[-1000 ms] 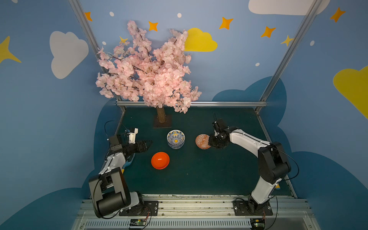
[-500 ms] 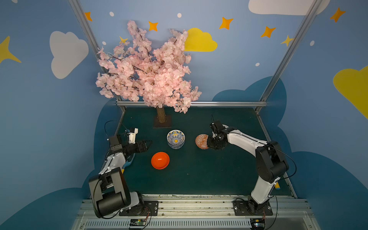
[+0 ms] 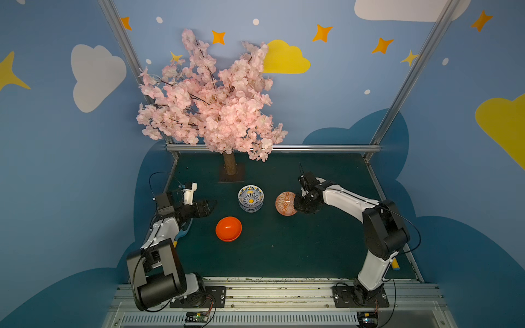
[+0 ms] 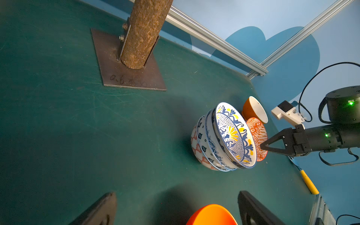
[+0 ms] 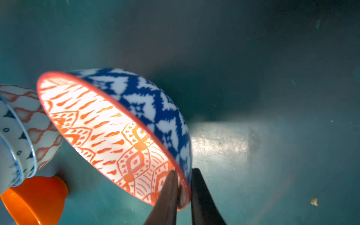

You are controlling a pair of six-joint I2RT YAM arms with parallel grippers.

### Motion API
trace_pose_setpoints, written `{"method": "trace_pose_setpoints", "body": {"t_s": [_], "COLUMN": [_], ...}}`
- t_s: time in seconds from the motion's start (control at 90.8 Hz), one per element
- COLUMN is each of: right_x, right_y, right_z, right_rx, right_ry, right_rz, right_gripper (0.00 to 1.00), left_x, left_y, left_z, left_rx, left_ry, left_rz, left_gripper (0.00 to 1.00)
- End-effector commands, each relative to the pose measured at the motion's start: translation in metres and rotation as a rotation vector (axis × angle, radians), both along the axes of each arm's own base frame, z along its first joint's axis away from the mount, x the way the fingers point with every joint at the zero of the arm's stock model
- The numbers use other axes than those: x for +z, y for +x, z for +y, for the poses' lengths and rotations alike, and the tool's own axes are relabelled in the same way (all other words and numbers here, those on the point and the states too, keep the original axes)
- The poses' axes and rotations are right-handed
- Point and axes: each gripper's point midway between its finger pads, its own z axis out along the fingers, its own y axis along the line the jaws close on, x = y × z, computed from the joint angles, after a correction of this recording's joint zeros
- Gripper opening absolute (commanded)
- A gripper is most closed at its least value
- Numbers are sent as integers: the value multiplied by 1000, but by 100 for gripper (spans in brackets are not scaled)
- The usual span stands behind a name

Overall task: Stack the bowls
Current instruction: Move the bowl to the center of the board.

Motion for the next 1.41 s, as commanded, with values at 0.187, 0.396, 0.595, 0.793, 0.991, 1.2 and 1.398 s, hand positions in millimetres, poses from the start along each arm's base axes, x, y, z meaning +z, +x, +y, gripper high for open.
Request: {"method": "trace_pose_setpoints", "body": {"t_s": [0.187,0.396,0.595,0.793,0.991,1.2,1.398], "right_x": [4,8,9,16,16,17,16], "right_y": [-5,-4,-6,-8,-8,-8,-5], "right_z": [12,9,14,15,12,10,3], "right_rx": [6,-6,-5,-4,-13,-23,-37], "right_ry": [98,103,150,177,177,177,143], "right_rz": [35,26,39,30,31,26,16], "right_gripper": [15,15,15,14,14,20,49], "left_x": [5,6,5,3,3,3,4], "left_y": [2,2,2,2,1,1,1], "left_z": [-1,-1,-2,-4,-5,-6,-5], "left_rx": [-9,-10,-11,-20,-21,-22,-14], "left_ry": [8,12,15,20,30,35,40], "left_rz": [-17,-20,-19,-18,-22,-23,-23], "left_gripper": [100,100,100,100,100,100,100]}}
